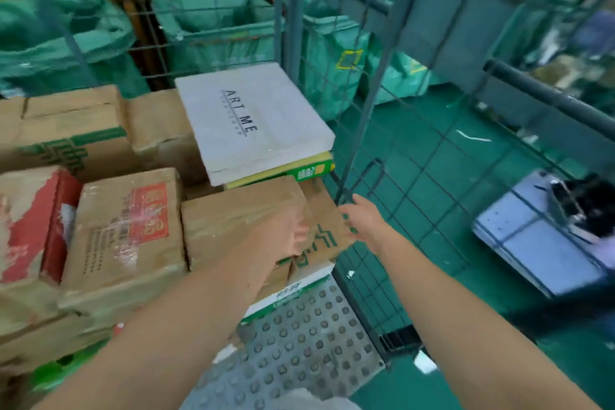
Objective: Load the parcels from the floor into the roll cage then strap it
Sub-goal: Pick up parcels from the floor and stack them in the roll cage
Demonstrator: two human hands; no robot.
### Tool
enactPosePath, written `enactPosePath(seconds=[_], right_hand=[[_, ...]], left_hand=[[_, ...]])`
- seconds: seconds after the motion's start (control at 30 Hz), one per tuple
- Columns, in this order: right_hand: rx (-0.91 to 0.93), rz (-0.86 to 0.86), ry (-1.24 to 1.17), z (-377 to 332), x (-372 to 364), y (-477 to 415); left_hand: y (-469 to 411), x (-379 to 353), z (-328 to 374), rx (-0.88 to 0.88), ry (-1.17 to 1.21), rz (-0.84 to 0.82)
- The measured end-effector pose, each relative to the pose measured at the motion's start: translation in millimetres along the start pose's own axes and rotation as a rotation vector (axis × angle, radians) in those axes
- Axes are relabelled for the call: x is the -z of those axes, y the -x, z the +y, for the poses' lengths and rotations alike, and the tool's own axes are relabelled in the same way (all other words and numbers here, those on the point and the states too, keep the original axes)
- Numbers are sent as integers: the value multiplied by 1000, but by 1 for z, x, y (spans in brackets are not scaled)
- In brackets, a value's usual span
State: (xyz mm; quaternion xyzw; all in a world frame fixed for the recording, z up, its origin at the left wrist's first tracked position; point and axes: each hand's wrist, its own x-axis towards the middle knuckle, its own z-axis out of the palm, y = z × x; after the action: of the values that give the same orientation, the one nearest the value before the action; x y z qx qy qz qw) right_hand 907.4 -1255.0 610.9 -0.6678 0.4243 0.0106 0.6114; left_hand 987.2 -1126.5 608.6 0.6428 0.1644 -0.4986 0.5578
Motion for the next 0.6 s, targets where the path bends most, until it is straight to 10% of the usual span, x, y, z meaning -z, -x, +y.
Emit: enactPosePath(seconds=[0.6], right_hand=[[-86,828,-624,206,113,277]], left_hand=[[138,-169,-198,-272,-826,-503]])
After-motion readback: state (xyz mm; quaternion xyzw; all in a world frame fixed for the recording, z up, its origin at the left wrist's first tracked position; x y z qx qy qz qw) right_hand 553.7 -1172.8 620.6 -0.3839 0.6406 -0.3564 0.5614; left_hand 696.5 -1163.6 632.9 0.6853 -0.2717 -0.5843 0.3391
